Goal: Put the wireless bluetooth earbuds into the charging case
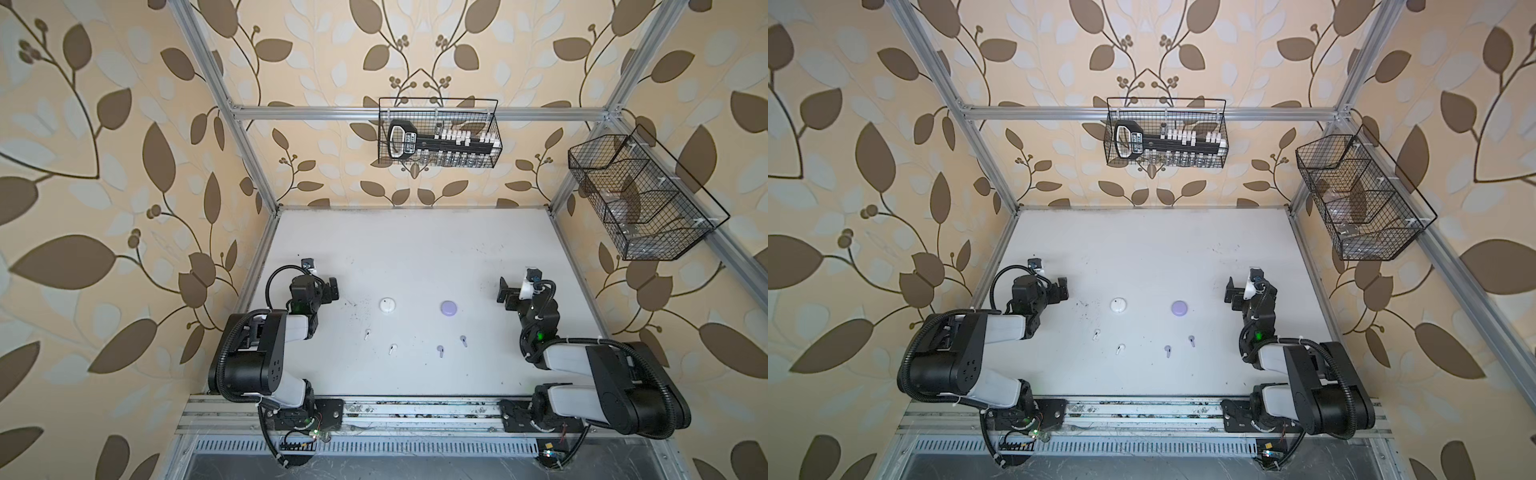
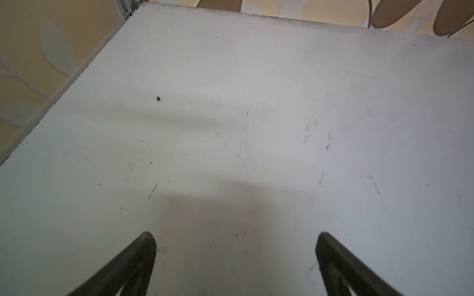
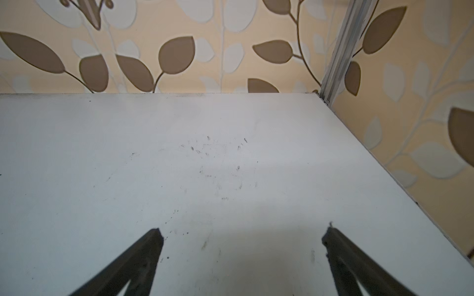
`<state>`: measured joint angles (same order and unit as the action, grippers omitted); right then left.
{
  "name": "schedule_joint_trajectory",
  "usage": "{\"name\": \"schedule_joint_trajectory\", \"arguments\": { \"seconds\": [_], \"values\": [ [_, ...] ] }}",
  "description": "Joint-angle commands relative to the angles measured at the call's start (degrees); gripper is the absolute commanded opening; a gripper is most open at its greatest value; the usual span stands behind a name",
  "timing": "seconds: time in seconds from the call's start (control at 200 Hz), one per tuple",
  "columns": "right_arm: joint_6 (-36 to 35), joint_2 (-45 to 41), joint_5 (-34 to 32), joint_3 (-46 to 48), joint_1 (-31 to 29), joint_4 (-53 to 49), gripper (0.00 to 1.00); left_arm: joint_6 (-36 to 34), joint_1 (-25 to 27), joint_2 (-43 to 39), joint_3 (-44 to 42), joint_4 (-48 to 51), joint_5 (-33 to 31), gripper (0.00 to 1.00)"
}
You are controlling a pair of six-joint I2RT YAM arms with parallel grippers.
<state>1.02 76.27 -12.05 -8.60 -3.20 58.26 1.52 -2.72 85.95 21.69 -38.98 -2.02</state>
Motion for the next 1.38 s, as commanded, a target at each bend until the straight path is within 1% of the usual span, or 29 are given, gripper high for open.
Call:
{"name": "schedule_joint_trajectory", "arguments": {
  "seconds": [0.0,0.1,0.185,0.365,0.47,0.79,0.91,0.98,1.065,1.16,1.19,1.225,1.24,1.26,1.27,1.295,1.34,1.375],
  "values": [
    [-0.6,0.6,1.1,-1.3,0.1,0.3,1.00,0.4,-0.4,0.3,1.6,-1.9,-0.1,0.99],
    [-0.5,0.6,1.4,-1.3,0.3,0.3,1.00,0.4,-0.4,0.2,1.6,-1.8,-0.1,0.99],
    [-0.1,0.8,4.2,-1.9,1.6,-0.7,1.00,0.4,-0.4,0.3,1.6,-1.8,-0.2,0.99],
    [0.0,0.8,4.3,-1.8,1.7,-0.7,1.00,0.4,-0.4,0.3,1.7,-1.9,-0.1,0.99],
    [0.2,0.7,5.5,-1.9,2.4,-0.9,1.00,0.4,-0.4,0.3,1.6,-1.9,-0.1,0.99],
    [0.2,0.8,5.5,-1.9,2.4,-0.9,1.00,0.4,-0.4,0.3,1.6,-1.9,0.0,0.99],
    [0.8,0.7,7.7,-1.9,3.6,-0.6,1.00,0.4,-0.4,0.3,1.7,-1.9,-0.1,0.99],
    [0.8,0.9,7.6,-1.9,3.5,-0.7,1.00,0.4,-0.4,0.4,1.7,-1.8,0.0,0.99],
    [-0.2,0.9,4.1,-2.2,1.6,-1.1,1.00,0.3,-0.4,0.3,1.6,-1.9,0.0,0.99],
    [-0.3,0.8,3.1,-1.7,1.1,-0.5,1.00,0.0,-0.3,0.0,1.1,-2.5,-0.4,0.99],
    [-0.3,0.5,1.5,-1.5,0.7,-0.3,1.00,0.0,0.2,-0.2,0.7,-3.3,-1.9,0.99],
    [-0.1,-0.3,-0.5,-1.6,0.1,-0.7,1.00,0.7,0.9,-1.1,0.9,-3.0,-5.4,0.99],
    [-0.1,-1.0,-1.6,-1.6,-0.4,-1.3,1.00,1.1,1.2,-1.8,1.1,-2.0,-7.9,0.99],
    [-0.2,-1.9,-2.8,-1.3,-0.8,-1.8,1.00,1.1,1.8,-3.0,1.5,0.4,-10.7,0.99],
    [-0.2,-2.4,-3.4,-1.1,-0.9,-1.5,1.00,1.1,2.2,-5.3,1.6,1.8,-12.6,0.99],
    [0.1,-3.7,-5.8,-0.7,-1.5,-1.9,1.00,1.1,3.3,-7.9,2.6,6.2,-17.0,0.99],
    [0.4,-6.6,-9.0,-1.2,-2.2,-5.2,1.00,3.8,4.9,-10.3,4.4,11.8,-21.5,0.99],
    [1.0,-9.3,-11.0,-2.7,-2.5,-10.8,1.00,4.7,6.0,-12.3,5.8,16.1,-23.6,0.99]
  ]
}}
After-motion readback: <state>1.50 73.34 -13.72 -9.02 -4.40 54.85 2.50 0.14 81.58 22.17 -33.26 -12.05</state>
